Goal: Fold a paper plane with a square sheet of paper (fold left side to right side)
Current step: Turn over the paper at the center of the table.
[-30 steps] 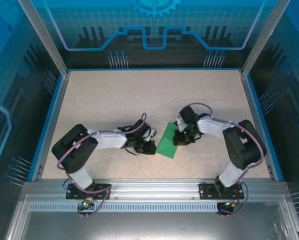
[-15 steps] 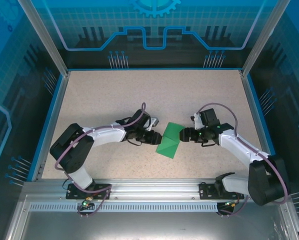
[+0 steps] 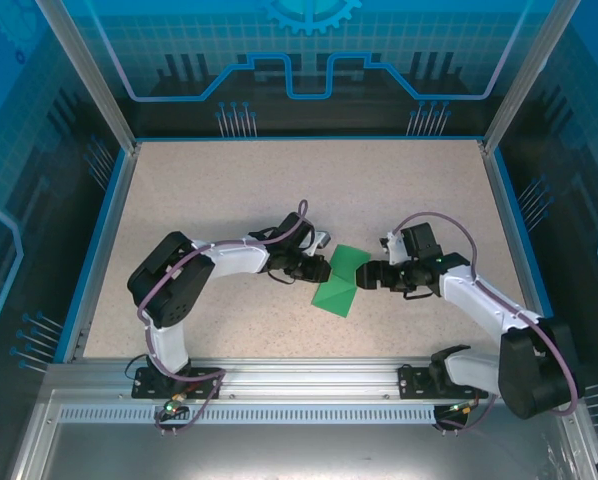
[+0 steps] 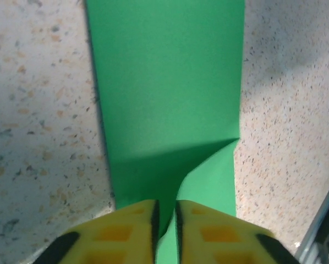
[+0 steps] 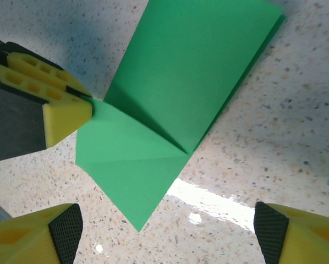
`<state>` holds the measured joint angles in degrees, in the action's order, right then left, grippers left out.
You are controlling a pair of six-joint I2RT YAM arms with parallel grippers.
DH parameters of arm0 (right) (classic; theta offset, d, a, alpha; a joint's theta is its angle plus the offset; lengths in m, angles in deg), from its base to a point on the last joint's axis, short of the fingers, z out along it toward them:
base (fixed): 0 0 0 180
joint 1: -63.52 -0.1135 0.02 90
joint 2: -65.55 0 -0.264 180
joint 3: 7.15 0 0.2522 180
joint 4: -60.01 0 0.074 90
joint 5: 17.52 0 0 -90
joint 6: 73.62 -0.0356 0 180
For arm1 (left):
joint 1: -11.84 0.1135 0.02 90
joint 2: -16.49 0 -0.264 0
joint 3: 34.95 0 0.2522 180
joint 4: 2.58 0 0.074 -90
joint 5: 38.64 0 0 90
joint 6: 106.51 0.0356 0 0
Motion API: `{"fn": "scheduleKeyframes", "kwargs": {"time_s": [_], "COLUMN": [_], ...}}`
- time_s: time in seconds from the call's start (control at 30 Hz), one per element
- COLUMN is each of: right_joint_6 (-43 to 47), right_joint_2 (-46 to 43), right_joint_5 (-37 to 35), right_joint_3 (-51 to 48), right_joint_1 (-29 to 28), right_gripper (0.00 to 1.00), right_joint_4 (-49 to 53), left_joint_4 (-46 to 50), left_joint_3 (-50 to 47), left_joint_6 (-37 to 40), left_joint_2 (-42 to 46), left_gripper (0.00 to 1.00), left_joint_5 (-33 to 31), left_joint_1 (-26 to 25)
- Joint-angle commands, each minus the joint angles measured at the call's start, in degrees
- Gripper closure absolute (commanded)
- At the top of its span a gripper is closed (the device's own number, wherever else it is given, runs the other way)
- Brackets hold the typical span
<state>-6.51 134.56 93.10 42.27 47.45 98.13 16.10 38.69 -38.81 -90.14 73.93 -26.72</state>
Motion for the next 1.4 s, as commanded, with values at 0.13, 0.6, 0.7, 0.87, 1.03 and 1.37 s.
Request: {"fn": "scheduleKeyframes", "kwargs": {"time_s": [0.13,0.6,0.7,0.87,1.03,1.37], "right_joint_6": [-3.45,-12.13,-12.51,-13.23,-13.05,-9.46], "right_joint_2": [3.23,13.14,15.41,19.51,21.38,18.13], "right_joint_5": [9.36,18.67,19.01,19.61,19.96,22.33], "right_joint_3": [-1.22,-1.32,-0.45,0.80,1.67,1.33], "right_joint_1": [0.73,0.08,-0.46,-1.72,-2.51,1.07], "right_gripper": [0.12,0.15,0.21,0.31,0.54,0.96], "right_joint_4": [-6.42,-17.77,-18.39,-19.90,-21.22,-26.74], "left_joint_4": [-1.69,-2.88,-3.21,-3.24,-3.00,-5.03], "left_joint_3": [-1.15,-4.93,-5.30,-5.30,-5.23,-10.69], "left_joint_6": [-0.03,-0.56,-0.72,-0.92,-1.06,-5.68], "left_joint_2": [2.10,5.39,5.47,5.64,5.91,16.87], "left_gripper": [0.94,0.95,0.95,0.94,0.89,0.48], "left_joint_5": [0.03,-1.65,-1.82,-2.17,-2.52,-2.52], "left_joint_1": [0.43,0.93,0.99,0.99,1.05,5.53]}}
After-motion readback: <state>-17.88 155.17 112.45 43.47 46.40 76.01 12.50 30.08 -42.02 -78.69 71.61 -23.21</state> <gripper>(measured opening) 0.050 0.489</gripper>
